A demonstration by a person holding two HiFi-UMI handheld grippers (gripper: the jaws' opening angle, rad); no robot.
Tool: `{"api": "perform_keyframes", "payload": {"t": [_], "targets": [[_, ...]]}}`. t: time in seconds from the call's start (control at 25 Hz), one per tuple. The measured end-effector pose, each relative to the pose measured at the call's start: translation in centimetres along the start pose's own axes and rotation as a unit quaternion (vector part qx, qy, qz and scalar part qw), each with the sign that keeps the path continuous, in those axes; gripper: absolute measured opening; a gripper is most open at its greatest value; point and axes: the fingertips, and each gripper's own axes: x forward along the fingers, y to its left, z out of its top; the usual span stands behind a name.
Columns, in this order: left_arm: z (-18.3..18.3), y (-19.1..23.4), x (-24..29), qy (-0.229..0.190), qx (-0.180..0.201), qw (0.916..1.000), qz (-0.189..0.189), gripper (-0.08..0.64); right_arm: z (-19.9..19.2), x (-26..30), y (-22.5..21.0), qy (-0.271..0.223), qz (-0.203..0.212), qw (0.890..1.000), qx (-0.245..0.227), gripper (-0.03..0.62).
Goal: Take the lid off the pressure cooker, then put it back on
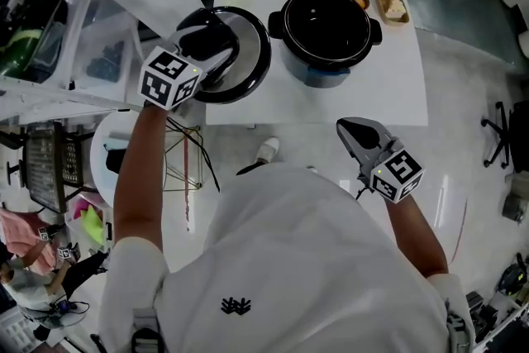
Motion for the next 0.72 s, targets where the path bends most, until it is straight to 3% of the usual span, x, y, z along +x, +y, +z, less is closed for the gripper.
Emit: {"api": "perform_keyframes", "payload": {"t": [0.72], "targets": [[-10.0,-1.8,6.9,0.030,-0.040,0.9987,-0.004,0.285,-0.2,1.4,-0.6,0.023,-0.044,0.999,0.013,0.014]]}}
